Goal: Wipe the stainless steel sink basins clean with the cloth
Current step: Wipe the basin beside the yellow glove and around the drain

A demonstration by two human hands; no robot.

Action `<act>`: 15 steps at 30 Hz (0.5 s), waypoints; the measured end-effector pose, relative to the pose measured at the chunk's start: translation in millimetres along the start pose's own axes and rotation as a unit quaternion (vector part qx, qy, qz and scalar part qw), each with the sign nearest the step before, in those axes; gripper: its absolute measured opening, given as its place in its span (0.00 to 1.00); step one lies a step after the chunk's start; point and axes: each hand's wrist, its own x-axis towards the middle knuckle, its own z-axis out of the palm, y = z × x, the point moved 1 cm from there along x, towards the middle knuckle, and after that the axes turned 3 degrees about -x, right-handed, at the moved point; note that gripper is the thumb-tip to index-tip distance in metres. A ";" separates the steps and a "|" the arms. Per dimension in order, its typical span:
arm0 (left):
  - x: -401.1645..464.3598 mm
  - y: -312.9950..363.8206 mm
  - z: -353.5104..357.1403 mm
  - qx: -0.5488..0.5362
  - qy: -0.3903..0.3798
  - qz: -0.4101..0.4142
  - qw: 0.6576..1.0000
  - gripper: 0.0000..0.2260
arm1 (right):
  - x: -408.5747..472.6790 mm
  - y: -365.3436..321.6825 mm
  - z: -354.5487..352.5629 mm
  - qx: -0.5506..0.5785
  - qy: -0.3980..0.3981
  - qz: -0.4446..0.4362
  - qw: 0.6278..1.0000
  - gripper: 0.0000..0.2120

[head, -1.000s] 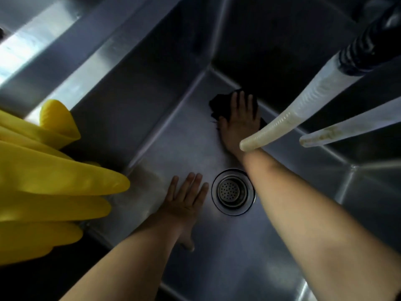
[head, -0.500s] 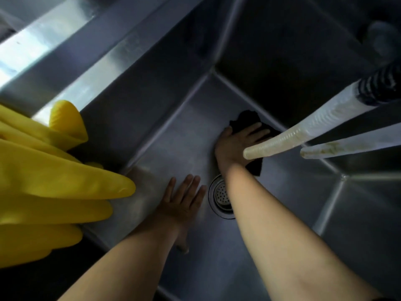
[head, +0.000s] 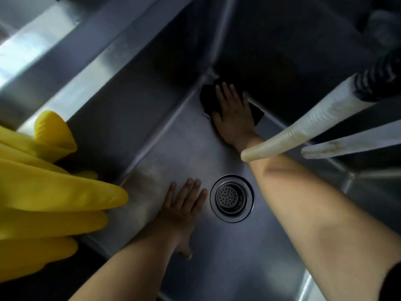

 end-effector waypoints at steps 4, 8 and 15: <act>0.0 1.6 -2.5 0.006 -0.016 -0.003 1.000 0.62 | -33.9 32.7 10.2 0.048 -0.041 0.059 0.996 0.41; -0.1 2.5 -4.0 0.002 -0.030 -0.006 1.000 0.62 | -72.3 58.3 1.4 -0.038 -0.042 0.066 0.996 0.32; -2.2 4.0 -5.0 0.008 -0.037 -0.008 0.999 0.62 | -161.2 113.6 11.3 -0.010 -0.034 0.235 0.971 0.32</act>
